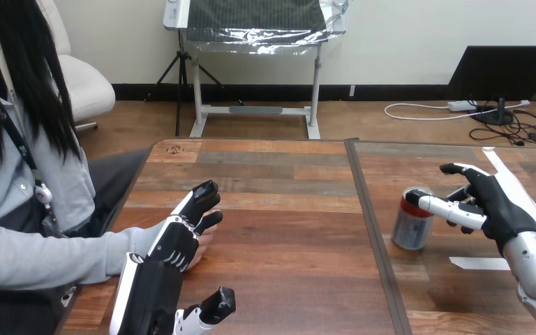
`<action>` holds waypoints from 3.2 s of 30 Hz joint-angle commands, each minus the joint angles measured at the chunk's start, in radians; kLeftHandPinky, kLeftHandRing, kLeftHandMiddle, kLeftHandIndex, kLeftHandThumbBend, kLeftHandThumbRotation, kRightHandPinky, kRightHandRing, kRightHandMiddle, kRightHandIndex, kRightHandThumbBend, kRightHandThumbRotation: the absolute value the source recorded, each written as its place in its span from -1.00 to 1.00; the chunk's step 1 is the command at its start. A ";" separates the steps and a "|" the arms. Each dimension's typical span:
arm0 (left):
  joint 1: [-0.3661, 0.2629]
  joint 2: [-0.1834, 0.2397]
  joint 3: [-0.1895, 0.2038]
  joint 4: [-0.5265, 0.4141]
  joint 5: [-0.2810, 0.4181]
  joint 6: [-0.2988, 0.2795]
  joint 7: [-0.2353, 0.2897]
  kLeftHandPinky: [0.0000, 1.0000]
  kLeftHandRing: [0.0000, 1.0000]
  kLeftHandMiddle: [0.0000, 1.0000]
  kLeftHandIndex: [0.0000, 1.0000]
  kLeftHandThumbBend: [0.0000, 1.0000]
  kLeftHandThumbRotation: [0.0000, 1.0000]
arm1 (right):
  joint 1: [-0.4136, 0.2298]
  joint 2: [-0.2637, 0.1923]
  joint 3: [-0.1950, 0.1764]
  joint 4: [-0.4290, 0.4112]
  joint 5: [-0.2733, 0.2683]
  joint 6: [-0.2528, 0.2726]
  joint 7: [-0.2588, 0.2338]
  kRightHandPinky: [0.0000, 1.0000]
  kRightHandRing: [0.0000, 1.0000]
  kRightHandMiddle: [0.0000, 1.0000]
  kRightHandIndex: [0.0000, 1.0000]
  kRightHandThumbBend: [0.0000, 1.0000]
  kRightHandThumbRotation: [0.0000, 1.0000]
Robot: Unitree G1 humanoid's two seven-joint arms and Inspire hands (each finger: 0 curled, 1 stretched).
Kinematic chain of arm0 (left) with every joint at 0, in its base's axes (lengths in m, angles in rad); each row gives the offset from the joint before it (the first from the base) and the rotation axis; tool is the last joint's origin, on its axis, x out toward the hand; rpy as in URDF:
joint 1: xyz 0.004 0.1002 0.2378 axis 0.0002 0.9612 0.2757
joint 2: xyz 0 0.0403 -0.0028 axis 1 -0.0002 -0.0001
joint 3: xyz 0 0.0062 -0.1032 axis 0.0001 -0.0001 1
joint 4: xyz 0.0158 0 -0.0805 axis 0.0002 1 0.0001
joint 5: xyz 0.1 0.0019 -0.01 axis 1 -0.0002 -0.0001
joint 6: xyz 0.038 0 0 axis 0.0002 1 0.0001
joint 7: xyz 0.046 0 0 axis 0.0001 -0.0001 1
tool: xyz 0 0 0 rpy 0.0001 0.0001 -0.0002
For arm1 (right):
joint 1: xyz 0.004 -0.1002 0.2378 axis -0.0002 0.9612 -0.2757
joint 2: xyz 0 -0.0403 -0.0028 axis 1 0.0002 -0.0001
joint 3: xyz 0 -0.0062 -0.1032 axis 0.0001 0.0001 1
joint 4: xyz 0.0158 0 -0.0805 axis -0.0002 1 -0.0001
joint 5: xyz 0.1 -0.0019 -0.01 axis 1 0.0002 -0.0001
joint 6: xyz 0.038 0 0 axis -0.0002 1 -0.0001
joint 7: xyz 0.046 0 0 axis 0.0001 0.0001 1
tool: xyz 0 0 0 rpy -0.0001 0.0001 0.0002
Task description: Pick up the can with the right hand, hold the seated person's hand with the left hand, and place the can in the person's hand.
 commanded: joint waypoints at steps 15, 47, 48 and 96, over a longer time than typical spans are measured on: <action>-0.022 0.012 -0.004 -0.075 -0.018 0.004 -0.015 0.71 0.79 0.80 0.74 0.98 0.28 | -0.059 0.031 0.010 0.000 -0.020 0.024 -0.020 0.10 0.33 0.56 0.71 1.00 0.15; -0.014 0.018 0.004 -0.081 -0.011 0.001 -0.019 0.68 0.82 0.82 0.74 0.96 0.28 | -0.063 0.049 0.008 0.000 -0.032 0.032 -0.013 -0.10 0.09 0.41 0.71 1.00 0.14; -0.014 0.018 0.004 -0.081 -0.011 0.001 -0.018 0.68 0.82 0.82 0.74 0.96 0.28 | -0.063 0.049 0.008 0.000 -0.032 0.031 -0.012 -0.10 0.09 0.40 0.72 1.00 0.14; -0.014 0.010 0.000 -0.076 -0.010 0.002 -0.013 0.68 0.80 0.81 0.74 0.98 0.28 | -0.063 0.085 -0.036 -0.007 0.035 0.027 0.029 0.43 0.58 0.64 0.71 1.00 -0.41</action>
